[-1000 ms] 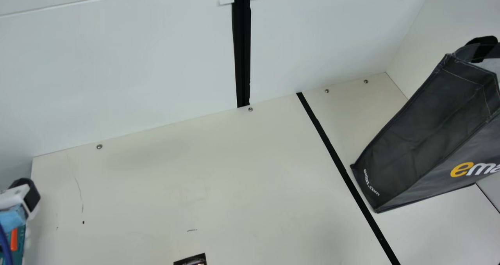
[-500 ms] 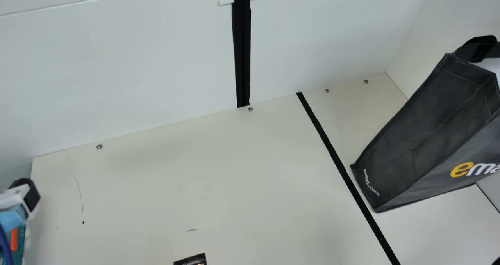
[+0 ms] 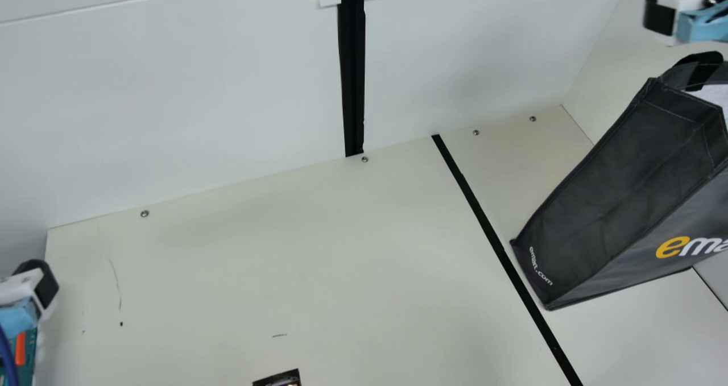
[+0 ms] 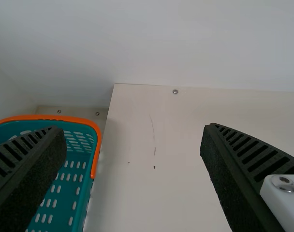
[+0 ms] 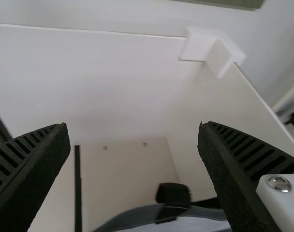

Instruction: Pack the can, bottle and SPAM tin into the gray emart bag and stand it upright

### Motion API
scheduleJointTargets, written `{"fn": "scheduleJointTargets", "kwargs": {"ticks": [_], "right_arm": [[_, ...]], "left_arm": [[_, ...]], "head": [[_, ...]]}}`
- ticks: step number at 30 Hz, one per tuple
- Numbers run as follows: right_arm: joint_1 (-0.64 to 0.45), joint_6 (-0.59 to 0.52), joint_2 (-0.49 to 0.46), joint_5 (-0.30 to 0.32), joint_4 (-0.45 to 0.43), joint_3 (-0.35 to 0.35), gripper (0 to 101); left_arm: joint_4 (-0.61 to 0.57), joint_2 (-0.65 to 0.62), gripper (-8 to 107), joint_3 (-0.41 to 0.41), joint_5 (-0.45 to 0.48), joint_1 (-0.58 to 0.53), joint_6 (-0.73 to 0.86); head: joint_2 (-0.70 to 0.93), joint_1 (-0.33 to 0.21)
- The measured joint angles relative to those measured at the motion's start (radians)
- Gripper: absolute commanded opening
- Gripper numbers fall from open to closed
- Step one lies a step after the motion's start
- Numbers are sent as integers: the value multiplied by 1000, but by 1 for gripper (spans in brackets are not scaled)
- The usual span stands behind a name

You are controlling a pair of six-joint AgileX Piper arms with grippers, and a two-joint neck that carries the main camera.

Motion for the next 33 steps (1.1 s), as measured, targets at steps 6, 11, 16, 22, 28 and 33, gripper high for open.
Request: {"fn": "scheduleJointTargets", "kwargs": {"ticks": [6, 11, 16, 22, 28, 33], "right_arm": [[108, 38, -36, 0, 23, 46, 95], [190, 86, -71, -1, 74, 100, 95], [241, 143, -100, 1, 147, 152, 95], [254, 210, -140, -16, 251, 221, 95], [258, 224, -198, -66, 363, 337, 95], [262, 213, -247, -99, 429, 441, 95]], "left_arm": [[0, 0, 90, 0, 0, 0, 0], [0, 0, 90, 0, 0, 0, 0], [0, 0, 90, 0, 0, 0, 0], [0, 0, 90, 0, 0, 0, 0], [0, 0, 90, 0, 0, 0, 0], [0, 0, 90, 0, 0, 0, 0]], "head": [[0, 0], [2, 0], [2, 0], [0, 0], [2, 0], [2, 0]]}}
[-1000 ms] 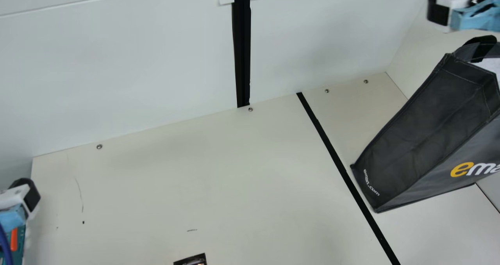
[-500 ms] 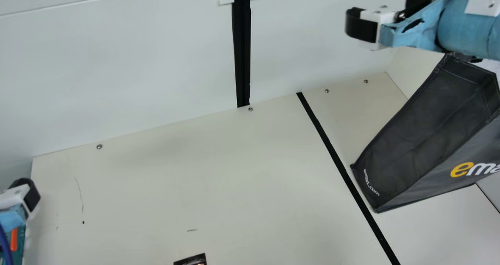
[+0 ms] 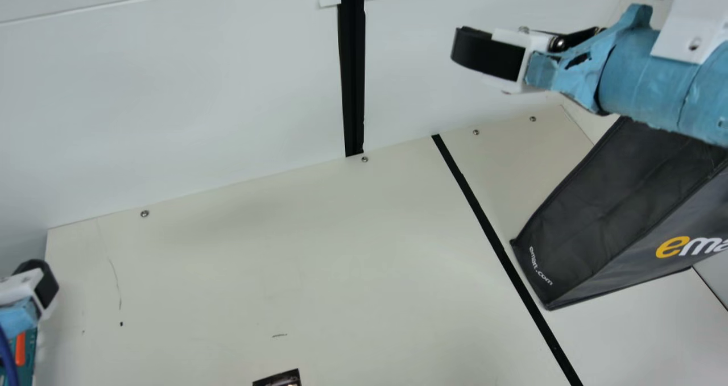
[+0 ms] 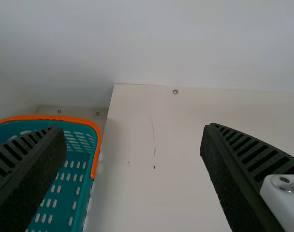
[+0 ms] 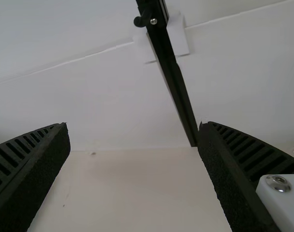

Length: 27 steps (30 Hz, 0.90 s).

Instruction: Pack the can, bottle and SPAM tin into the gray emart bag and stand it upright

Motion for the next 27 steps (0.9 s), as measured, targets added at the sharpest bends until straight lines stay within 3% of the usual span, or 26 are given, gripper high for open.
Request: {"fn": "scheduleJointTargets", "kwargs": {"ticks": [6, 15, 27], "right_arm": [[9, -43, -52, -31, -1, 106, 95], [47, -115, -109, -108, -130, 213, 95], [114, -123, -171, -209, -298, 315, 95]], "left_arm": [[0, 0, 90, 0, 0, 0, 0], [0, 0, 90, 0, 0, 0, 0], [0, 0, 90, 0, 0, 0, 0]], "head": [[-2, 0], [0, 0], [-2, 0]]}}
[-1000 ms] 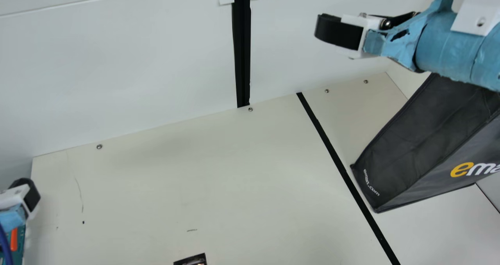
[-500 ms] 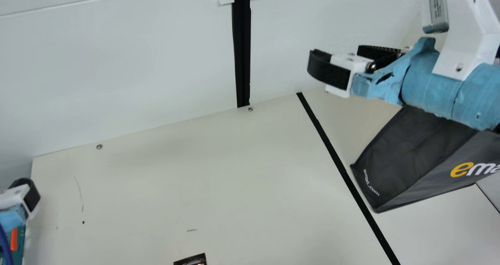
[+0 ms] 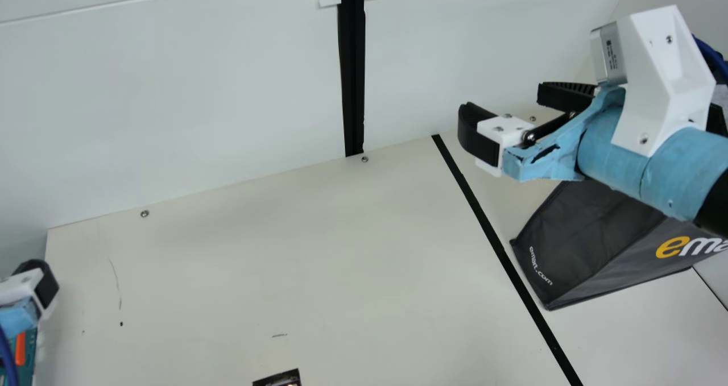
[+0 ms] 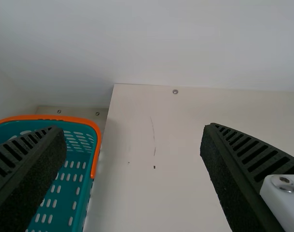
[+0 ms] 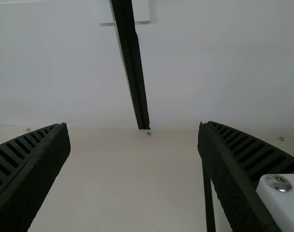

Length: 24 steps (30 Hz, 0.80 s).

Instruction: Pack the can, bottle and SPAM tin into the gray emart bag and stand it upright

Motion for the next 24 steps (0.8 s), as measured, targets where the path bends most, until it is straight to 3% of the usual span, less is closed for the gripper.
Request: {"fn": "scheduleJointTargets", "kwargs": {"ticks": [8, 24], "right_arm": [[36, 48, -35, -60, -53, 62, 95], [36, 48, -35, -64, -53, 63, 95]], "left_arm": [[0, 0, 90, 0, 0, 0, 0], [0, 0, 90, 0, 0, 0, 0]], "head": [[2, 0], [2, 0]]}}
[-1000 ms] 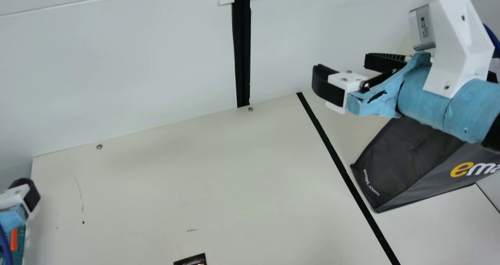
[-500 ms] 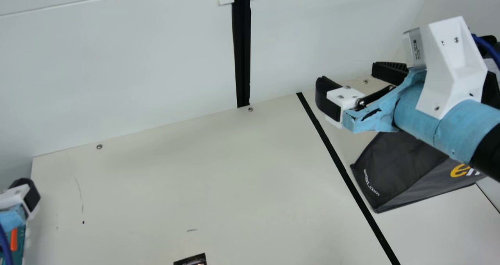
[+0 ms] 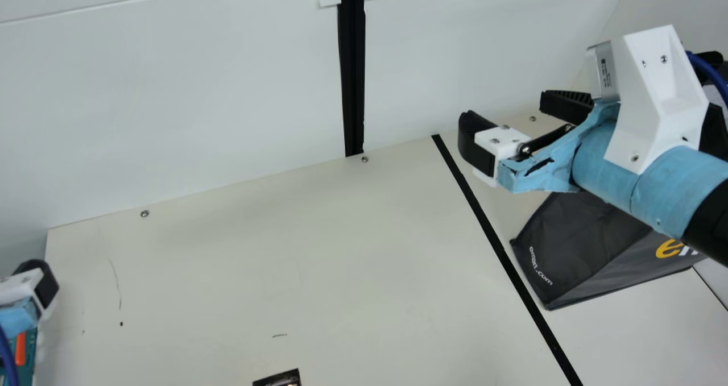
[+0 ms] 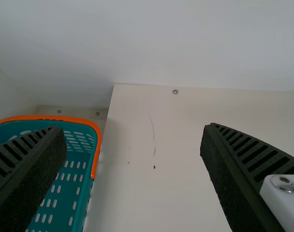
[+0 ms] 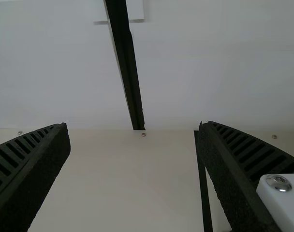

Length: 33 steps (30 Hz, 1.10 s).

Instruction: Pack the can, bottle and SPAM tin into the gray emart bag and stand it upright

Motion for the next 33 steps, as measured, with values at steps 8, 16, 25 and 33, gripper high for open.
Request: {"fn": "scheduleJointTargets", "kwargs": {"ticks": [8, 16, 25, 33], "right_arm": [[0, 0, 0, 0, 0, 0, 95], [0, 0, 0, 0, 0, 0, 95], [0, 0, 0, 0, 0, 0, 95], [0, 0, 0, 0, 0, 0, 95]], "left_arm": [[0, 0, 90, 0, 0, 0, 0], [0, 0, 90, 0, 0, 0, 0], [0, 0, 90, 0, 0, 0, 0], [0, 0, 90, 0, 0, 0, 0]], "head": [[-2, 0], [0, 0], [-2, 0], [0, 0]]}}
